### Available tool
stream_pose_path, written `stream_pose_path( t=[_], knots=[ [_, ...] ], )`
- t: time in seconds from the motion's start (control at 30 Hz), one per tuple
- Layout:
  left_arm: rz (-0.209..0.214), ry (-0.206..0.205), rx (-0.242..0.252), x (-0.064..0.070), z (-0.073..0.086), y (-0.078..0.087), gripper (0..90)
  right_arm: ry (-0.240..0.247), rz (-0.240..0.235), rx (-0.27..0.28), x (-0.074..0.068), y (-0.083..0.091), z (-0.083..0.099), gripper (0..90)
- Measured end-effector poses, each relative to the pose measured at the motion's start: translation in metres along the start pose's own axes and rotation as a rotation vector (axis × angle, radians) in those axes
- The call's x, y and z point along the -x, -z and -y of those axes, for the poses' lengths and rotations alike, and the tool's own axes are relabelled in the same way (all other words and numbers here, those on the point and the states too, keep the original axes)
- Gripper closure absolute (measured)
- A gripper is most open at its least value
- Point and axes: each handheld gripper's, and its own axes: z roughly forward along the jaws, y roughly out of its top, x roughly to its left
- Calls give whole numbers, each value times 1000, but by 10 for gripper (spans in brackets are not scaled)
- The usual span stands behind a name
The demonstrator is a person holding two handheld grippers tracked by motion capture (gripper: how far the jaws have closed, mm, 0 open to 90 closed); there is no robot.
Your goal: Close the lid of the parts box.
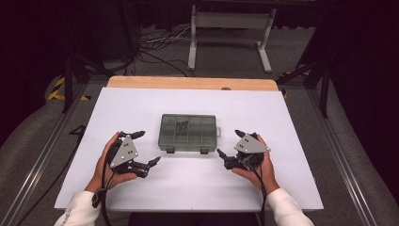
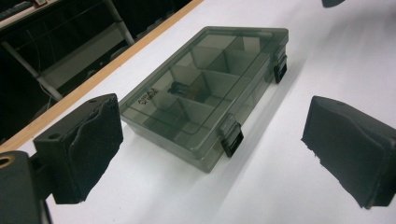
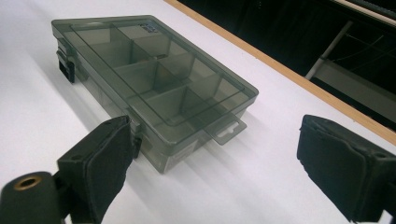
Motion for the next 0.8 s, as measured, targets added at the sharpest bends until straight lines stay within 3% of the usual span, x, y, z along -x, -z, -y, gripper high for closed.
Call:
stream_pose_path(
  t=[0.53,0.8],
  knots=[
    [-14,2,-33,1,18,14,50,-6,26,-22,7,15,16,116],
    [-26,14,-49,2,34,25,46,-22,38,-40,13,28,34,110]
  ],
)
